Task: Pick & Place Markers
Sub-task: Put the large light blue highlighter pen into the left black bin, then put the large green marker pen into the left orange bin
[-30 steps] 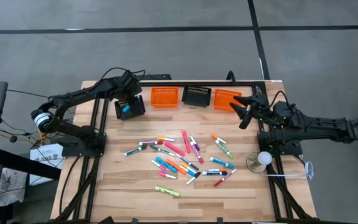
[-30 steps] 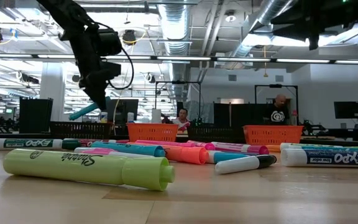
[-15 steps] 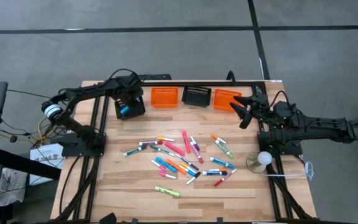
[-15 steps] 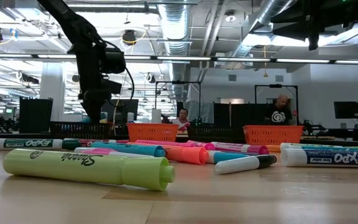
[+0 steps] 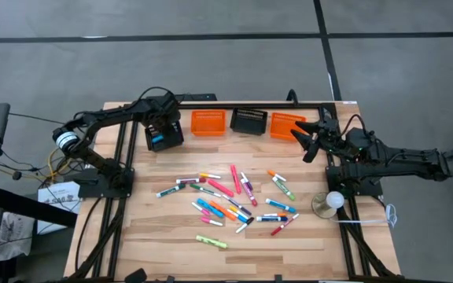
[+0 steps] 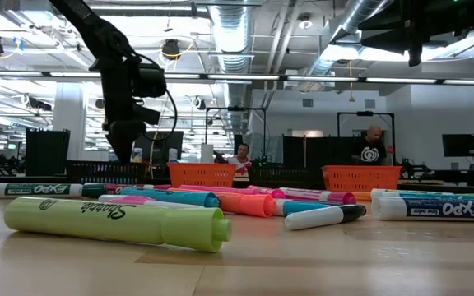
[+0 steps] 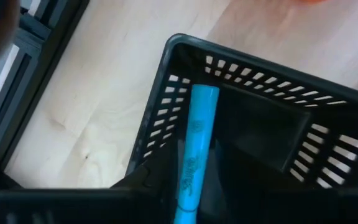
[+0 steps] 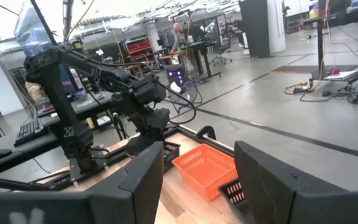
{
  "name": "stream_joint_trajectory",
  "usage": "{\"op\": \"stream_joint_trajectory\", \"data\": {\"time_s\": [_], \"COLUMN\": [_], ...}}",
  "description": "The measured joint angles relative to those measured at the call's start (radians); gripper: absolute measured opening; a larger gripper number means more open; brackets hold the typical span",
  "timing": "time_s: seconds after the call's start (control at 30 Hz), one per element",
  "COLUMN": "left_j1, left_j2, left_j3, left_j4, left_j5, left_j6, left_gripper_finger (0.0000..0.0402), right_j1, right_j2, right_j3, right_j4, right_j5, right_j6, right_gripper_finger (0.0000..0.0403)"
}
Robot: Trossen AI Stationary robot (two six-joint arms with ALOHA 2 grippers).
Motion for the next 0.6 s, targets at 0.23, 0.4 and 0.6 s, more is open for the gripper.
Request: {"op": "stream_joint_trajectory", "data": {"time_s": [0.23, 0.4, 0.6], "left_j1": [-0.001, -0.018, -0.085], "left_j2": [-0.012, -0.123, -0.347], "left_j3": [0.000, 0.000, 0.000], "left_j4": [-0.003, -0.003, 0.002], "left_j5": [0.011, 0.024, 0.193], "left_j6": [-0.004, -0.045, -0.172], "left_gripper_finger": [0.0154, 0.0178, 0.0183], "right_j1": [0.000, 0.000, 0.000], "right_j2": [0.000, 0.000, 0.000], "right_j3": [0.000, 0.000, 0.000], "right_j4": [0.000, 0.000, 0.000], "right_j5": [0.000, 0.000, 0.000], "right_j6": [0.001, 0.000, 0.000], "right_gripper_finger": [0.0188, 0.0185, 0.0187]}}
